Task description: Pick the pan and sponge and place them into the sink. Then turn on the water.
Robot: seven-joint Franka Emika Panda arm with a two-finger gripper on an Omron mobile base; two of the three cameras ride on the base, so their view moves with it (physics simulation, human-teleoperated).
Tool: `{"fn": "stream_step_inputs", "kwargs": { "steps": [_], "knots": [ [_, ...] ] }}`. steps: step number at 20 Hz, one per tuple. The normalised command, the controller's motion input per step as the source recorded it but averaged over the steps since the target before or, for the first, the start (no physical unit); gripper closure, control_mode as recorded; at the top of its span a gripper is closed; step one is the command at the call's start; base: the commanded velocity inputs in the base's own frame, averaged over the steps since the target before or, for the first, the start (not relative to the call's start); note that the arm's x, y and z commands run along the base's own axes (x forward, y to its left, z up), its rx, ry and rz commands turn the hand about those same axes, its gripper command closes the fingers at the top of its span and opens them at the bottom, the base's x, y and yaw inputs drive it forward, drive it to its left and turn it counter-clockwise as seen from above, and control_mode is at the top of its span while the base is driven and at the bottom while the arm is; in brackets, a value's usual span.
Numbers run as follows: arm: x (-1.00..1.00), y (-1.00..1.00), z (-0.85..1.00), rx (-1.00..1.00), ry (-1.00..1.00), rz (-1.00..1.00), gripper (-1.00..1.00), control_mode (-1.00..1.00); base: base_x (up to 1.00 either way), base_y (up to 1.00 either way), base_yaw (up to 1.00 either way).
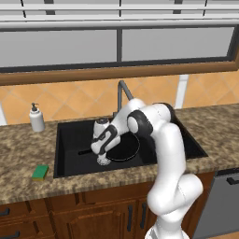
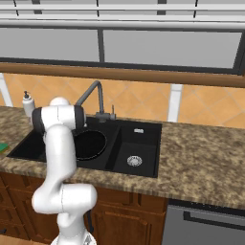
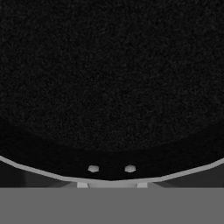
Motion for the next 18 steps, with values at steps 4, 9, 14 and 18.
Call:
{"fn": "stream_step_inputs", "kwargs": {
  "steps": [4,9,14,18],
  "knots": [
    [-0.03,0.49,-0.4,0.0,-0.1,-0.22,1.0,-1.0,0.0,0.0,0.0],
    [-0.1,0.44,-0.38,0.0,-0.12,-0.25,1.0,-1.0,0.0,0.0,0.0],
    [-0.18,0.4,-0.36,0.0,-0.12,-0.28,1.0,-1.0,0.0,0.0,0.0],
    [-0.3,0.41,-0.38,0.0,-0.12,-0.29,1.0,-1.0,0.0,0.0,0.0]
  ]
}}
